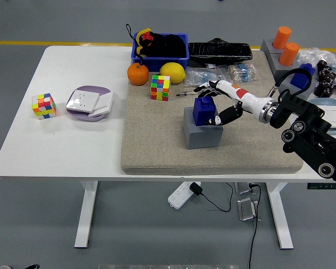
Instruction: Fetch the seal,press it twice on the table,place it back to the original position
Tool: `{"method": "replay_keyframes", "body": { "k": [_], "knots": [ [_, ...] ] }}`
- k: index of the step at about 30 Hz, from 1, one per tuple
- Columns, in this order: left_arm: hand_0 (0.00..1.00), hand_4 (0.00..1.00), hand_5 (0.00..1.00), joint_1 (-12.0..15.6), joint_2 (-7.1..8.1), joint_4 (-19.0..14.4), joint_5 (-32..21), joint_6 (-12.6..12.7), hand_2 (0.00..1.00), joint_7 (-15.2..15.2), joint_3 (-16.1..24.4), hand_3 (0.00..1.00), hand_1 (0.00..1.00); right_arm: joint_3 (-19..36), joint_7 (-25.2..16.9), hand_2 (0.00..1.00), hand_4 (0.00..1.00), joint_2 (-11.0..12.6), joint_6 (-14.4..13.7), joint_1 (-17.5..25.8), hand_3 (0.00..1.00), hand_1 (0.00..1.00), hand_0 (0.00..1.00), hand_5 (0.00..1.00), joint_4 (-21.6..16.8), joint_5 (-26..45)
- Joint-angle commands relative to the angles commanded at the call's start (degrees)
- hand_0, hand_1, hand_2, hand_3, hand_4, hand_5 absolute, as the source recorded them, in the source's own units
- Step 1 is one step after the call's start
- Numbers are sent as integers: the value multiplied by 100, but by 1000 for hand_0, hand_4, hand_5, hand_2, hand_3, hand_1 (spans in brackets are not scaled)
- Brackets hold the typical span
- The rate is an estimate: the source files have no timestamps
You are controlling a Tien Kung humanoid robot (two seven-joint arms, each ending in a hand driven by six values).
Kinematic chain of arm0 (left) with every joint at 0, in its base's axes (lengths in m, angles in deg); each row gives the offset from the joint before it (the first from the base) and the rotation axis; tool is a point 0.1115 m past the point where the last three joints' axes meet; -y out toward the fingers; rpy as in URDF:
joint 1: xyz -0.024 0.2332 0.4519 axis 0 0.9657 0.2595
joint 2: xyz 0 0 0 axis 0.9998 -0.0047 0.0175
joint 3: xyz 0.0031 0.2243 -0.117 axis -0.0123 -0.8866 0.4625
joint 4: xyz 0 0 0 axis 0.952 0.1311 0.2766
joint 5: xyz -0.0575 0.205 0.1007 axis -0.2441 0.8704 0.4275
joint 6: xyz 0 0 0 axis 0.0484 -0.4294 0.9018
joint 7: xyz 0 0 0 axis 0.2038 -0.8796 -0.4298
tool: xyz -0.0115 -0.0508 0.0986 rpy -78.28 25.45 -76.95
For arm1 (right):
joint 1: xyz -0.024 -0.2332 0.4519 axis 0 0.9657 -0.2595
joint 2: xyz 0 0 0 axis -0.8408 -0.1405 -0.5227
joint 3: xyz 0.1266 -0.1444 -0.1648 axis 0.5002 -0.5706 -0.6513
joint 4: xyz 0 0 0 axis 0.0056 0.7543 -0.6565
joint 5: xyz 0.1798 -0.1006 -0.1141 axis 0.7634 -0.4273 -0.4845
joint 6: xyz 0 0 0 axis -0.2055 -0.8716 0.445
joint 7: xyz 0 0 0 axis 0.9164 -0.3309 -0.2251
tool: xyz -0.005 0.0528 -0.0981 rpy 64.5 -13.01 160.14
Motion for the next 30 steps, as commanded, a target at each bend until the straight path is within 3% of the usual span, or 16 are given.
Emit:
{"method": "replay_keyframes", "body": {
  "k": [8, 9, 14, 15, 26, 27, 30],
  "knots": [
    [810, 689, 436, 8, -3, 1, 0, 2, 774, 0, 13, 814, 804, -41, 9, 694, 900, -20, -137, 1, 756, 703, 776, 2, 33, 51],
    [810, 688, 436, 7, -5, 1, -2, 1, 774, 1, 8, 814, 804, -43, 2, 622, 866, -19, -161, -1, 688, 621, 677, 2, 34, 58],
    [810, 688, 436, -8, -3, 0, 5, 0, 774, 0, 11, 814, 804, -59, 24, 622, 866, -10, -196, -10, 688, 621, 677, 2, 54, 14],
    [811, 688, 436, -11, -2, 0, 14, 1, 775, -2, 25, 814, 804, -59, 33, 509, 814, -8, -175, -10, 574, 511, 592, 2, 58, 21],
    [811, 689, 436, -8, -8, 6, -12, -8, 775, -1, 15, 814, 804, -110, 54, 474, 810, -12, -149, -16, 536, 485, 575, 2, 69, 36],
    [811, 689, 436, -8, -9, 6, -12, -8, 775, -2, 15, 815, 804, -112, 48, 433, 797, -12, -162, -19, 471, 438, 551, 2, 70, 38],
    [811, 689, 436, -7, -10, 6, -4, -7, 775, -3, 24, 815, 804, -111, 24, 433, 797, -14, -211, -26, 471, 438, 551, 2, 70, 57]
  ]
}}
